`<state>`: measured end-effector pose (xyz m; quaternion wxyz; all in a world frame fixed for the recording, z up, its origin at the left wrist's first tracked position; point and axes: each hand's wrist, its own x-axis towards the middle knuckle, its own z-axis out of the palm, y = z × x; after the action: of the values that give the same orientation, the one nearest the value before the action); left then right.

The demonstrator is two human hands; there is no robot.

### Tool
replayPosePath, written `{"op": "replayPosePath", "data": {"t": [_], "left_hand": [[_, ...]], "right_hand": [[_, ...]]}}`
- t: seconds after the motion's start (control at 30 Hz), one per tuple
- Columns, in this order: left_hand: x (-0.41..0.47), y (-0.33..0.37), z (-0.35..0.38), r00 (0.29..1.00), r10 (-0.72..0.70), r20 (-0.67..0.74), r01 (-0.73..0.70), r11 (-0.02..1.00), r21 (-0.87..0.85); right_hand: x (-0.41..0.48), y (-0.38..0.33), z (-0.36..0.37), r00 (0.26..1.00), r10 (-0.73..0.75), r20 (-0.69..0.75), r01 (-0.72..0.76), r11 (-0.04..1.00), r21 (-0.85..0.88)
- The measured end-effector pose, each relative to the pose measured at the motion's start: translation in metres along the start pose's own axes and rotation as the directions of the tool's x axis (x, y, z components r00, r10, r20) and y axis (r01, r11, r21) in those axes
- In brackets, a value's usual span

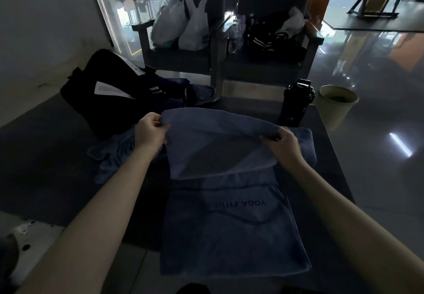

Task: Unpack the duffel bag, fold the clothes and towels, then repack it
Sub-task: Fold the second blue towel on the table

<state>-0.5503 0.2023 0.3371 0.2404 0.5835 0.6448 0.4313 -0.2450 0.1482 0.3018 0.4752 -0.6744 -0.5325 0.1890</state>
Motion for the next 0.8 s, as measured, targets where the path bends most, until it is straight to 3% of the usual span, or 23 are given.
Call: {"op": "replayPosePath", "data": {"t": [0.13,0.17,0.27,0.43,0.8], "left_hand": [[-0.014,0.003,-0.012,0.996,-0.042,0.076,0.064,0.947,-0.314],[-0.020,0.000,-0.015,0.995,-0.017,0.093,0.046,0.947,-0.318],[-0.043,-0.012,-0.023,0.992,0.046,0.119,-0.023,0.982,-0.185],[-0.086,-0.039,-0.026,0.960,-0.002,0.279,0.005,1.000,-0.011],[-0.143,-0.059,-0.036,0.876,-0.161,0.455,0.204,0.978,-0.047]], "right_hand": [[-0.017,0.004,-0.014,0.988,-0.145,0.054,0.147,0.989,-0.022],[-0.023,0.006,-0.018,0.982,-0.172,0.074,0.176,0.983,-0.059],[-0.047,0.019,-0.029,0.960,-0.251,0.125,0.270,0.948,-0.168],[-0.088,0.054,-0.040,0.922,-0.286,0.261,0.351,0.902,-0.253],[-0.140,0.068,-0.057,0.933,-0.190,0.305,0.279,0.917,-0.283]]}}
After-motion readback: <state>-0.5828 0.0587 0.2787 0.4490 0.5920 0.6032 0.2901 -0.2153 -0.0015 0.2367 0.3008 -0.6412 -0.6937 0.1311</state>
